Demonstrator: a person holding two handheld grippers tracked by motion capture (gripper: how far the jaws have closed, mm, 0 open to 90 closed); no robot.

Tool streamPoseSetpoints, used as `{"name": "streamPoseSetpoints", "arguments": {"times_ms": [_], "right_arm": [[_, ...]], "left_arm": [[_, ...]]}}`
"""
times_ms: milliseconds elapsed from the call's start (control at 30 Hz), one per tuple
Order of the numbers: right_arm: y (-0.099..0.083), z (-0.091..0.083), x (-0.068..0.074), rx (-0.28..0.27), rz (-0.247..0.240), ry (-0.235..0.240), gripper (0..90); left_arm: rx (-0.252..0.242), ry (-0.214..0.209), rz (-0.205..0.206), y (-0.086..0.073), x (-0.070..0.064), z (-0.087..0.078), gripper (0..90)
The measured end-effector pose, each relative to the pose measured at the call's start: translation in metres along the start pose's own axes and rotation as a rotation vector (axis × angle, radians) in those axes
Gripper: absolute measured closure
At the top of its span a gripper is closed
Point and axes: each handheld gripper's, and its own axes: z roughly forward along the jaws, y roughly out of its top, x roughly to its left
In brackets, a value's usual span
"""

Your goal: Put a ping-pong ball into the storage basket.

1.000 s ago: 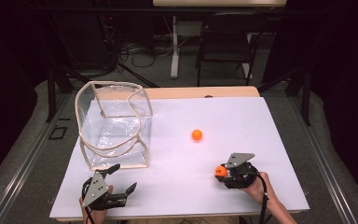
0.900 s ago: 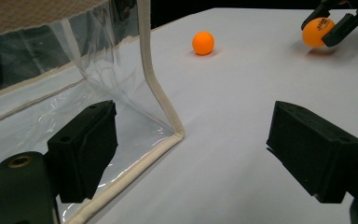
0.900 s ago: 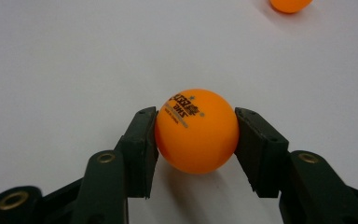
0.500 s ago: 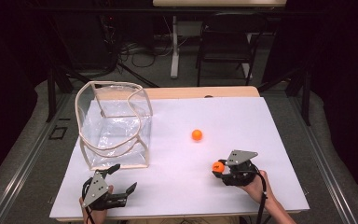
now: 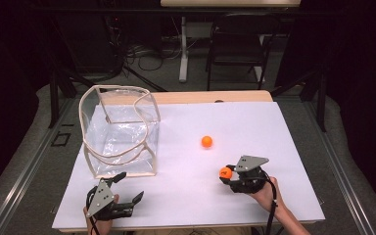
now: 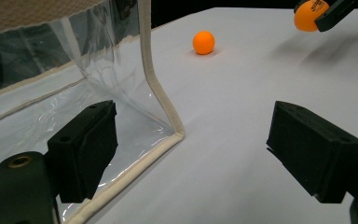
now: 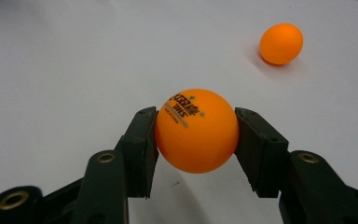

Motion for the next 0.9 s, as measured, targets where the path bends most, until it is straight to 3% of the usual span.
{"name": "streamPoseSetpoints", "arguments": {"times_ms": [900], "right_arm": [[0.028, 0.016, 0.006, -0.077, -0.024, 0.034, 51.2]], "left_arm": [[-0.01, 0.005, -0.005, 0.0, 0.001, -0.001, 15.7]]}}
